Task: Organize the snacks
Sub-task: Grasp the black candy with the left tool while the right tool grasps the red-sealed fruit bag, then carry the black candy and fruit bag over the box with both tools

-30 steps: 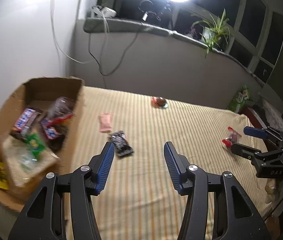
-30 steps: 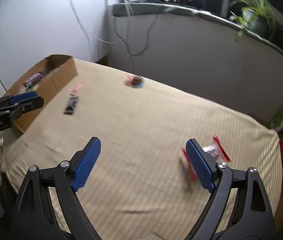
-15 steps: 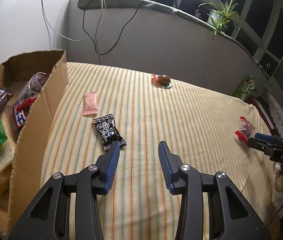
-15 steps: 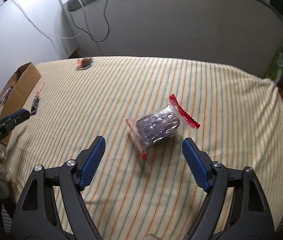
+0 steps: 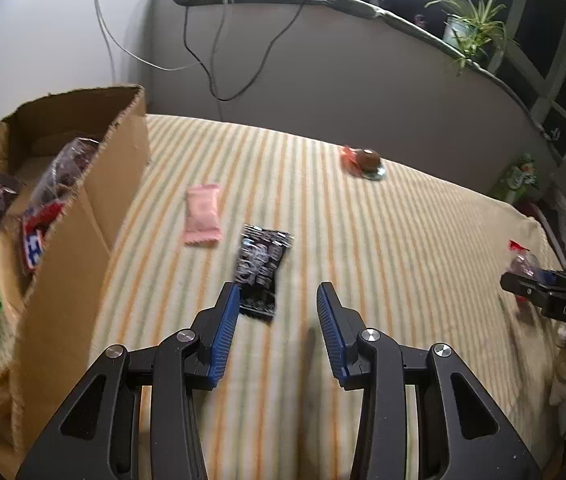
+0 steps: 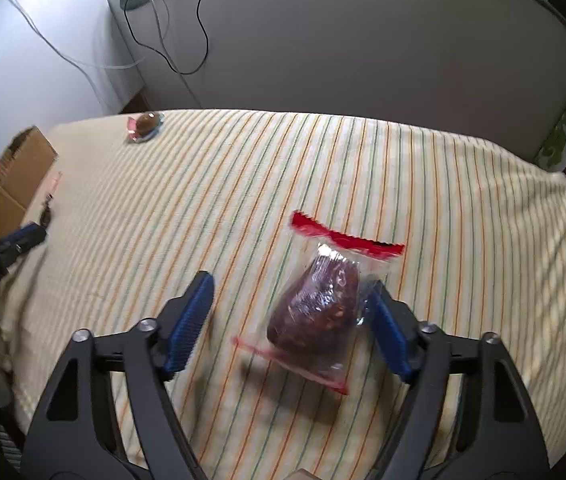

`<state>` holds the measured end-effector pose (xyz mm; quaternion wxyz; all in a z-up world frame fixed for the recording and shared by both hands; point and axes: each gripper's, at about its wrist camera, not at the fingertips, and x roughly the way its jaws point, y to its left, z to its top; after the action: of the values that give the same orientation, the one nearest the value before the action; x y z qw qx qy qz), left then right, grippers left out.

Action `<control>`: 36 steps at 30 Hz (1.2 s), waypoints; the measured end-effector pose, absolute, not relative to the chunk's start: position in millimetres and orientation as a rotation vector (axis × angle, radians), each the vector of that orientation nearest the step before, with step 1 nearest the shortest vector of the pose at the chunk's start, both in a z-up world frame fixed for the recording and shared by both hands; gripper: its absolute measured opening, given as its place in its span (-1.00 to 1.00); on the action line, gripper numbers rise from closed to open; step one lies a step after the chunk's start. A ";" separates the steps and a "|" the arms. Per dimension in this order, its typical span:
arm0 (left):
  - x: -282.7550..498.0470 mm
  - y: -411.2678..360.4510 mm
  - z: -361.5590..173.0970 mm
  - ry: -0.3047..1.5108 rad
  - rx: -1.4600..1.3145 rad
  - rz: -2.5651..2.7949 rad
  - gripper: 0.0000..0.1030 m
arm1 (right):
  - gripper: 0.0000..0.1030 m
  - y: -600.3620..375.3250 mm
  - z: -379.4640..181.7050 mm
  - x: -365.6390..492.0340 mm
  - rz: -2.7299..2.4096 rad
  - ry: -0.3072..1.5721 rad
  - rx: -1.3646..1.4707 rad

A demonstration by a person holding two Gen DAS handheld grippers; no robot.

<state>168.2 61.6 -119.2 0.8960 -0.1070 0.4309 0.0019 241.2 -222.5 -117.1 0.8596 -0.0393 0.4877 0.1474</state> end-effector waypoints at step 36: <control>168.4 43.6 -100.3 0.844 -0.133 -0.028 -0.57 | -0.31 -219.5 -94.7 225.5 0.322 0.966 -0.128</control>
<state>168.4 43.6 -100.3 0.9100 -0.0644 0.4094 -0.0135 225.5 -219.5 -94.7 0.8713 -0.0613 0.4619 0.1542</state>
